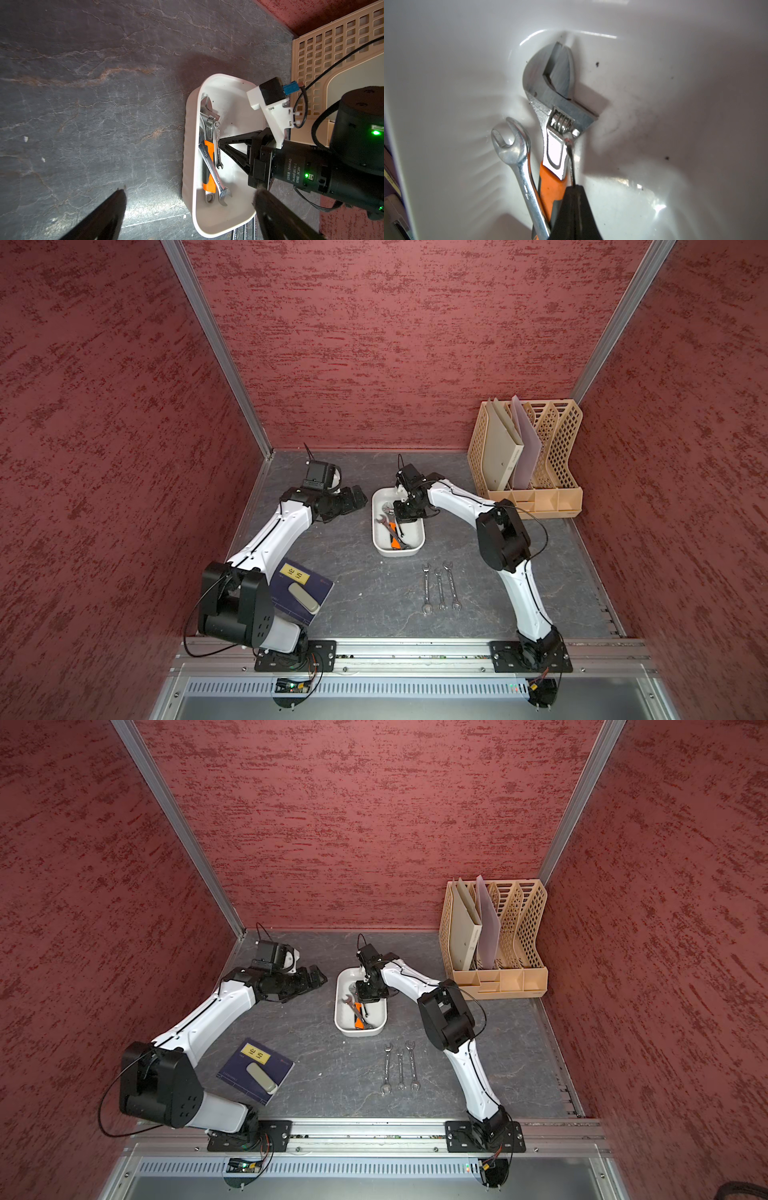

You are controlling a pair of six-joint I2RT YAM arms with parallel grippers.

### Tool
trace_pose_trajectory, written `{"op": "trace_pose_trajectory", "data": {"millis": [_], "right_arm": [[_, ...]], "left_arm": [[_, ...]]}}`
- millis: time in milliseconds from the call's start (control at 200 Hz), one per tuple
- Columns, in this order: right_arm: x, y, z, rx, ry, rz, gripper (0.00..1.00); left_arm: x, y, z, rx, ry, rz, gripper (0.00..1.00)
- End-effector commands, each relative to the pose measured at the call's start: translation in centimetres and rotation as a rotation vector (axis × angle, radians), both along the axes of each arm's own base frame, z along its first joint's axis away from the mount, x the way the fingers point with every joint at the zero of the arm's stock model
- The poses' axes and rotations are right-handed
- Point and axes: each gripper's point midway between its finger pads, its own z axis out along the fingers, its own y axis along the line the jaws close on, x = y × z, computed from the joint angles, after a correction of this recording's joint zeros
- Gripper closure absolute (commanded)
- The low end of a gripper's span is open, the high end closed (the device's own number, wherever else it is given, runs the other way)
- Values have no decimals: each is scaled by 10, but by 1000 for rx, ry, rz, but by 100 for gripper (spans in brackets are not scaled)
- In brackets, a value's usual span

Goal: Take out the wrench from the storage box
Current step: Pick up the wrench from the storage box, then place the wrench at the center of the board.

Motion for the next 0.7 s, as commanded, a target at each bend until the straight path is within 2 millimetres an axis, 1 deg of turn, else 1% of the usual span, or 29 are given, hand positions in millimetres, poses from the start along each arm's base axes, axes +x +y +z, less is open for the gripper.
{"op": "trace_pose_trajectory", "data": {"millis": [0, 85, 391, 571, 696], "right_arm": [[10, -5, 26, 5, -61, -34, 100], [11, -5, 30, 10, -68, -39, 100], [16, -5, 55, 49, -101, -60, 100], [17, -5, 73, 81, -121, -73, 100], [16, -8, 91, 102, -143, -87, 100]], "left_arm": [[1, 2, 12, -4, -42, -9, 0], [1, 2, 12, -4, -44, -9, 0], [0, 1, 13, -10, -46, -10, 0], [-1, 1, 14, -10, -49, -10, 0], [-1, 1, 15, -13, -52, -11, 0]]}}
